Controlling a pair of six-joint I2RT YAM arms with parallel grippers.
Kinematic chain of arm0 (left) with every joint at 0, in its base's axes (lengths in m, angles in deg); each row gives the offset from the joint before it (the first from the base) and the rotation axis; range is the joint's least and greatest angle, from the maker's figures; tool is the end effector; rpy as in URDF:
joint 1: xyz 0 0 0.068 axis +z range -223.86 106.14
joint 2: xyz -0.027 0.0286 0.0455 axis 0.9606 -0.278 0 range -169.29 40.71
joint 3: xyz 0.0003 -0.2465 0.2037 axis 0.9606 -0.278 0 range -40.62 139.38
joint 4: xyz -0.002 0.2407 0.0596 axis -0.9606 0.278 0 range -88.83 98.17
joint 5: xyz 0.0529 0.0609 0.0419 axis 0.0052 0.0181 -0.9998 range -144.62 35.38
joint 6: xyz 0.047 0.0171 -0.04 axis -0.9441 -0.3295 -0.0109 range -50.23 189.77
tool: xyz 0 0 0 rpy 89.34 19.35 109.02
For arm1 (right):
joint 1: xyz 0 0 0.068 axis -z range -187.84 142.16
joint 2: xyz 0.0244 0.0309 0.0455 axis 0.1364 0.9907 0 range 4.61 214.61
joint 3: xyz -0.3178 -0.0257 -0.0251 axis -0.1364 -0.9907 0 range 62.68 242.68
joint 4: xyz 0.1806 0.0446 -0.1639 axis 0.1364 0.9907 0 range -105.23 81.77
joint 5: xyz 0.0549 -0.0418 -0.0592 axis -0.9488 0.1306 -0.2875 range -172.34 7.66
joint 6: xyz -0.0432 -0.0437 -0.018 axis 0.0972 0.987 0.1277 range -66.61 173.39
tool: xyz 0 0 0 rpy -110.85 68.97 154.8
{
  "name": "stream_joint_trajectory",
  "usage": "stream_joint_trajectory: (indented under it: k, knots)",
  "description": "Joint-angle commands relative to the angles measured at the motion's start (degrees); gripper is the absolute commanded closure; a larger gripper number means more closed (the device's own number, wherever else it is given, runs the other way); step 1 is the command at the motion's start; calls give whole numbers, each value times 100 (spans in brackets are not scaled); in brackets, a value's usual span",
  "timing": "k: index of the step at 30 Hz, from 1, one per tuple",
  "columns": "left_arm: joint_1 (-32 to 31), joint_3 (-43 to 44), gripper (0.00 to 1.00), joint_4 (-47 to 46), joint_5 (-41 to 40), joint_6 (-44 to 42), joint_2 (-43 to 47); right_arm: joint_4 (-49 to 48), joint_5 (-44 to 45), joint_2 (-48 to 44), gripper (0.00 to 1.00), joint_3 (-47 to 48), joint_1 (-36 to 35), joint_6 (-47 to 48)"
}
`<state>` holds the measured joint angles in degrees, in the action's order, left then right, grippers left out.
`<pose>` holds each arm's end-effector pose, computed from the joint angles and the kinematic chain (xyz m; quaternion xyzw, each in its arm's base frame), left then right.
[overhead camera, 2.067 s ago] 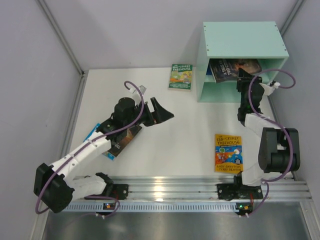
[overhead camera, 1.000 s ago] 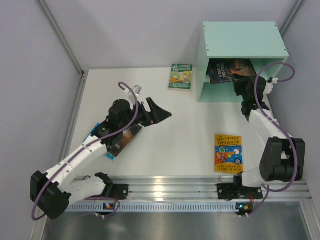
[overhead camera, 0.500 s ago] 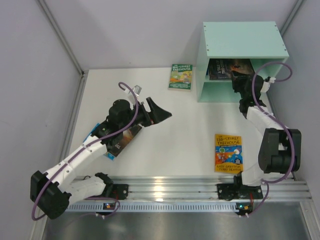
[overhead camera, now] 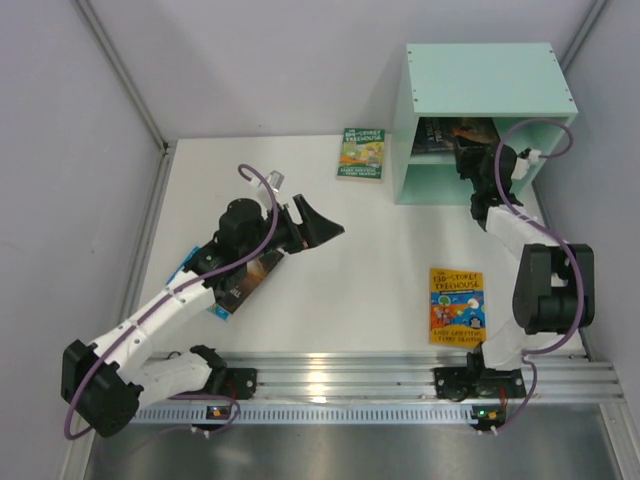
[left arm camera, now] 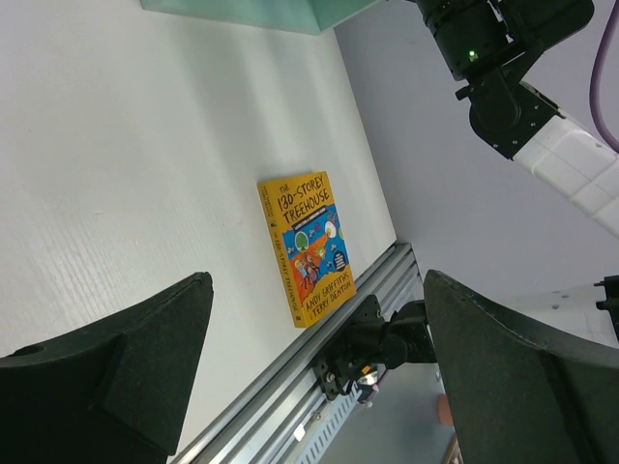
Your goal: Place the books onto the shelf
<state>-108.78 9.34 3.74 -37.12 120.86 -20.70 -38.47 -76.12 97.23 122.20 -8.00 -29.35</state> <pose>0.1769 -0.1416 0.3713 -0.0169 0.7844 -0.5026 0.3631 0.3816 -0.0042 0.3289 0.5304 0.5511 0.3944 0.5093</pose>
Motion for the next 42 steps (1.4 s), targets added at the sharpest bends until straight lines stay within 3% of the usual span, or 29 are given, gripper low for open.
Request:
stream_joint_trajectory:
  k: [1, 5, 9, 18, 26, 42]
  knots:
    - [29, 67, 5, -406, -10, -29, -3, -532, -42, -33, 100, 542, -177, -41]
    - [29, 67, 5, -406, -18, -29, 15, -357, -68, -95, 99, 534, -159, -5]
    - [29, 67, 5, -380, -18, -29, 50, 301, -156, -183, 76, 726, -142, 161]
    - [20, 14, 5, -301, -88, -12, 226, 1734, -393, -385, 53, 1297, -63, 697]
    - [29, -47, 6, -283, -80, 33, 357, 2491, -587, -359, 50, 1571, -28, 786]
    - [20, -65, 6, -151, -141, 76, 454, 2509, -736, -455, 62, 1430, -36, 645]
